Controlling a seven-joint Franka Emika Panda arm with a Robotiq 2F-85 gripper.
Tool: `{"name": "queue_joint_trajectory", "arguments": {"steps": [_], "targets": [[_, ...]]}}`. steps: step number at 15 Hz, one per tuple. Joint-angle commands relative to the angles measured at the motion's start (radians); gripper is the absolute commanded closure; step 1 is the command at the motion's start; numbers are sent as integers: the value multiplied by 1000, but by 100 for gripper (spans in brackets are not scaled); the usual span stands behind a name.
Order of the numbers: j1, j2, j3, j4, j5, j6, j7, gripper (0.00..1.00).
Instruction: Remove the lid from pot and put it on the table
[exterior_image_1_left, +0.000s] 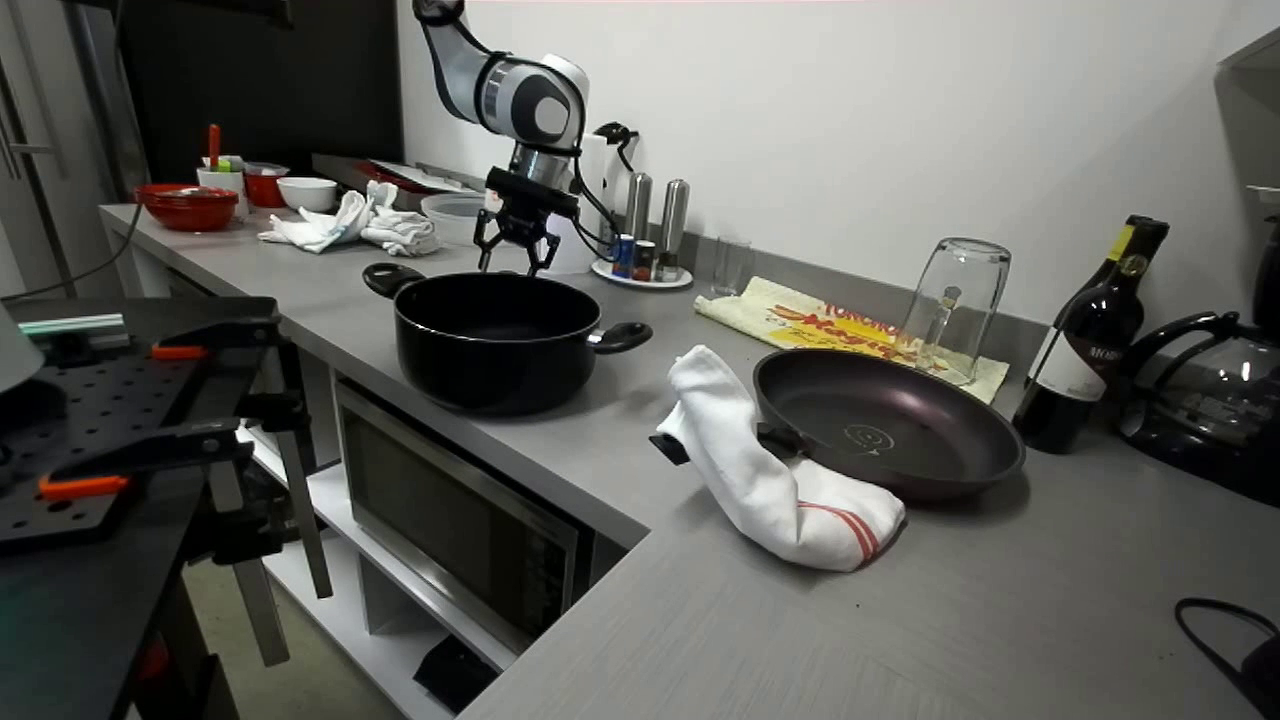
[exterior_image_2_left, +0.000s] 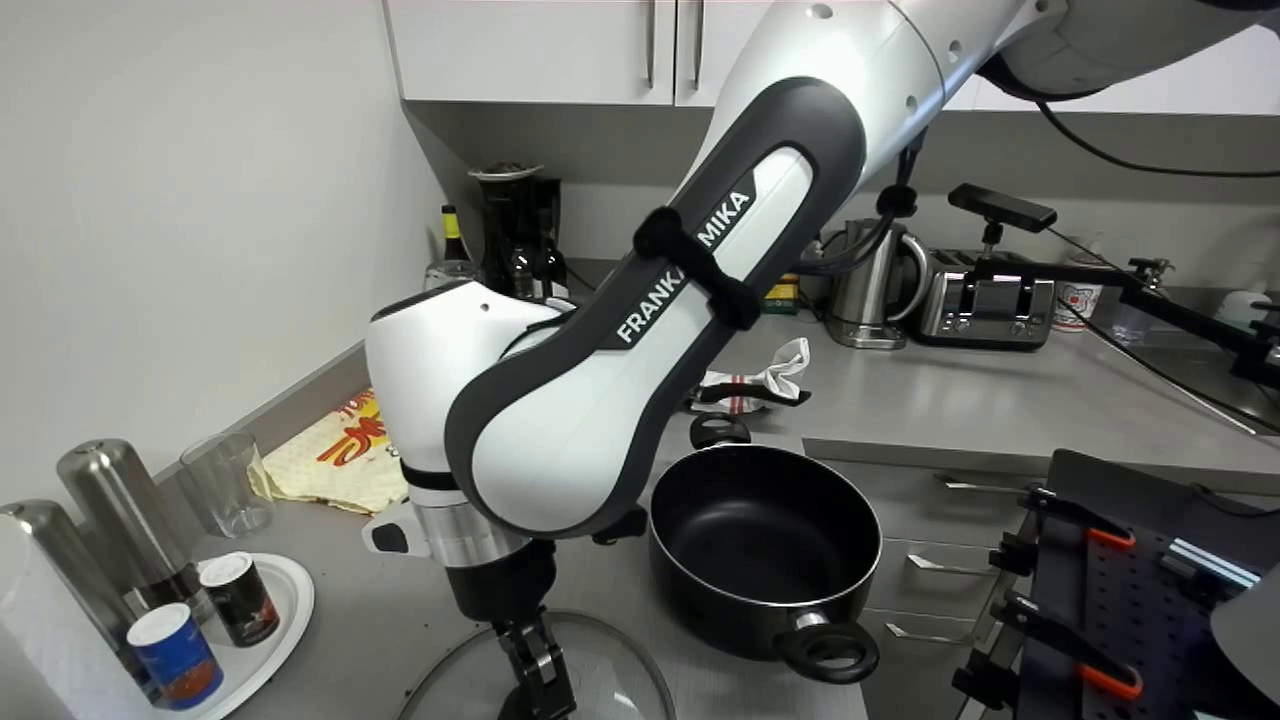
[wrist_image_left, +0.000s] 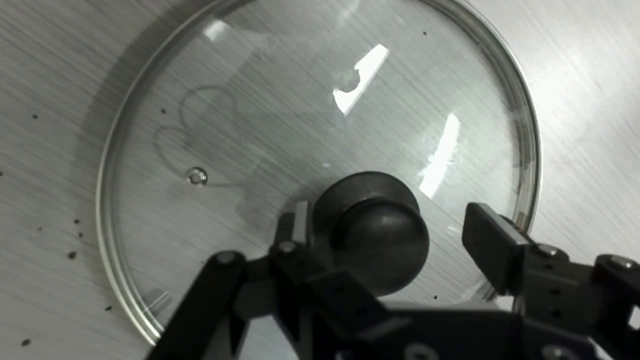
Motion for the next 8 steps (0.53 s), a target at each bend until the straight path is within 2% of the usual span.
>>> {"name": "queue_joint_trajectory", "arguments": {"steps": [1, 2, 8], "targets": [[6, 15, 5, 37, -14, -34, -11, 3], [7, 11, 5, 35, -14, -32, -11, 0], [5, -52, 12, 7, -17, -26, -7, 0]]}}
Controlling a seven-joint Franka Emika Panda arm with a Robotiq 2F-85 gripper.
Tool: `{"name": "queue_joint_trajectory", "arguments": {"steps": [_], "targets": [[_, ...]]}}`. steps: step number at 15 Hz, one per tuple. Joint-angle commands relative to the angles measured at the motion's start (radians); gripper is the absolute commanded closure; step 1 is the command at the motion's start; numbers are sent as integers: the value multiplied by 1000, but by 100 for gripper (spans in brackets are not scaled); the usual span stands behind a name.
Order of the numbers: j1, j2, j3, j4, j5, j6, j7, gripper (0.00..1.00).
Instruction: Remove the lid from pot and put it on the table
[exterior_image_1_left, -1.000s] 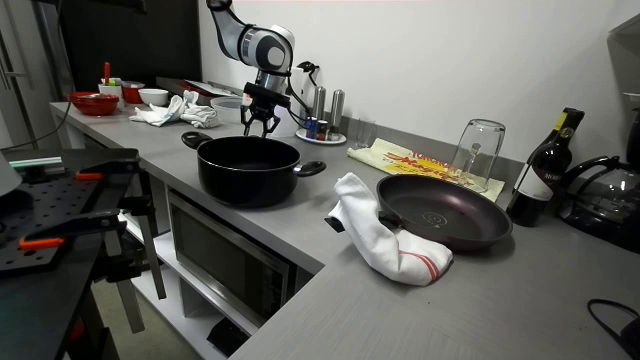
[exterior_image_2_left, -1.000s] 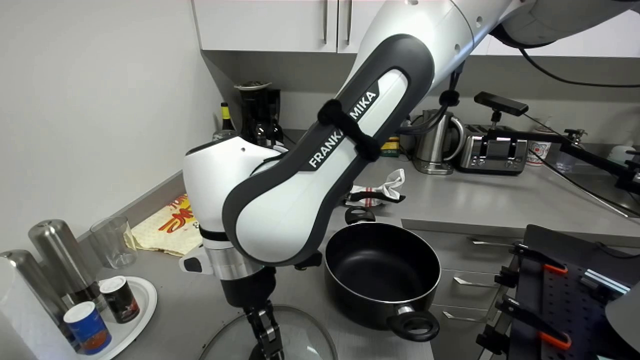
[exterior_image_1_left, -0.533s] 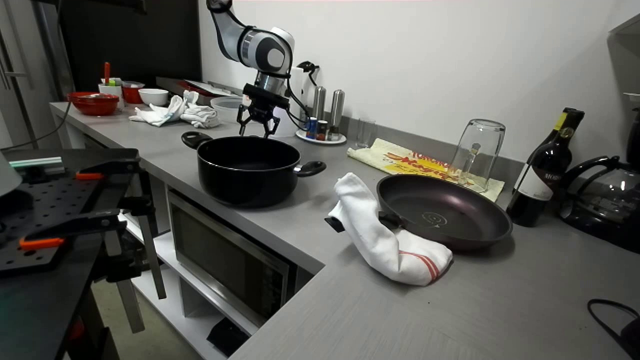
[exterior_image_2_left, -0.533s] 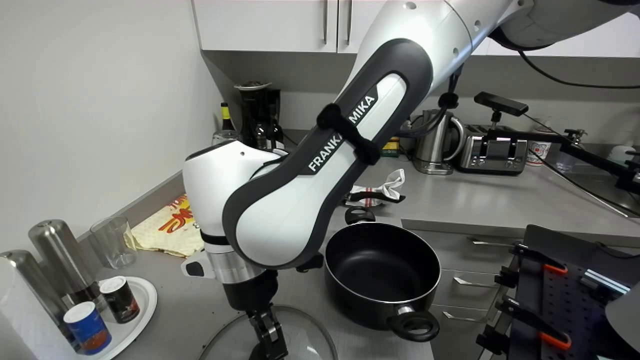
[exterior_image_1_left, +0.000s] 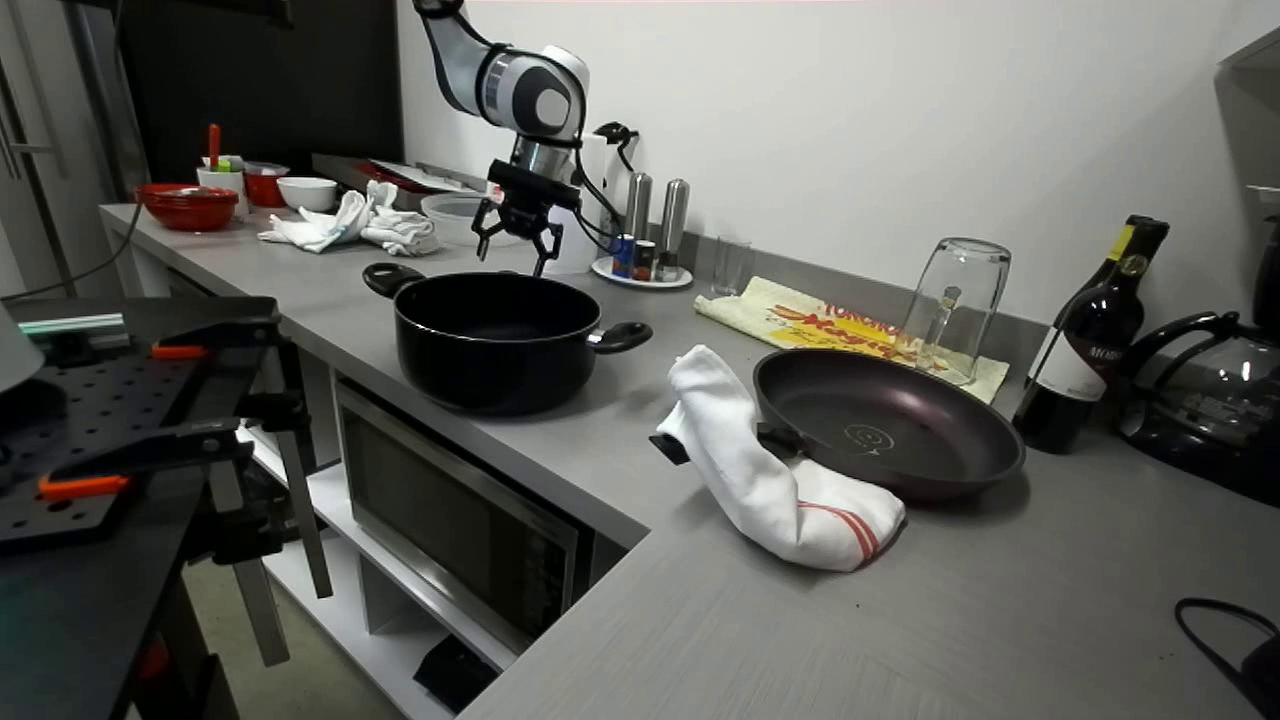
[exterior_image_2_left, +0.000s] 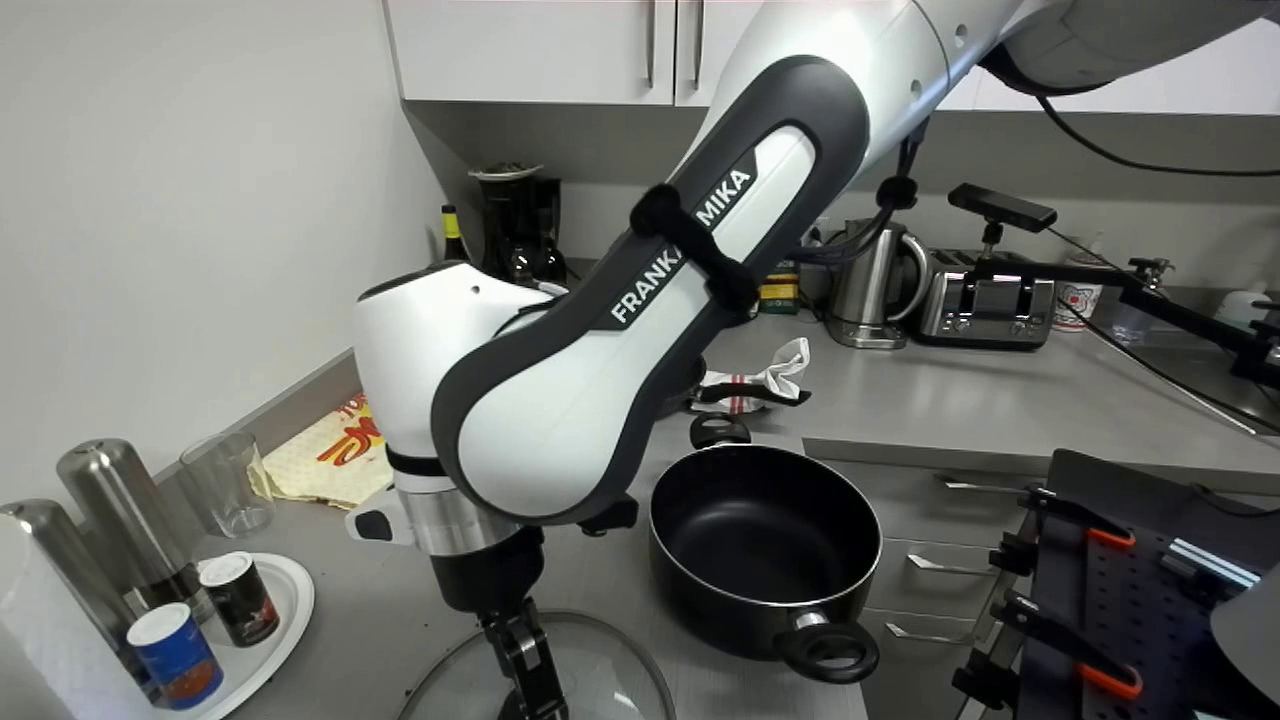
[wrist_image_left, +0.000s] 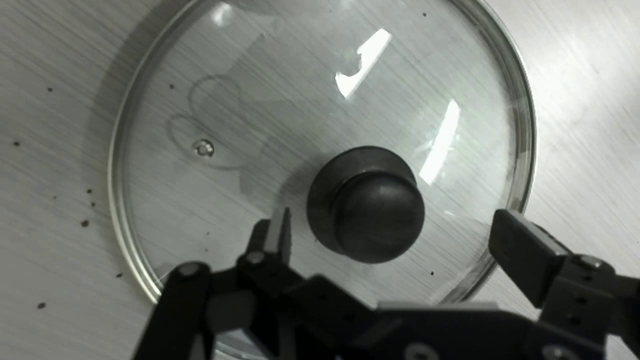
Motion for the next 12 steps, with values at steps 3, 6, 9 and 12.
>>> {"name": "queue_joint_trajectory", "arguments": {"steps": [3, 6, 9, 12], "targets": [[5, -103, 1, -34, -27, -32, 1, 0], [2, -176, 2, -67, -35, -33, 1, 0], [0, -256, 3, -110, -44, -24, -5, 0], [2, -231, 3, -71, -24, -22, 0, 0]]}}
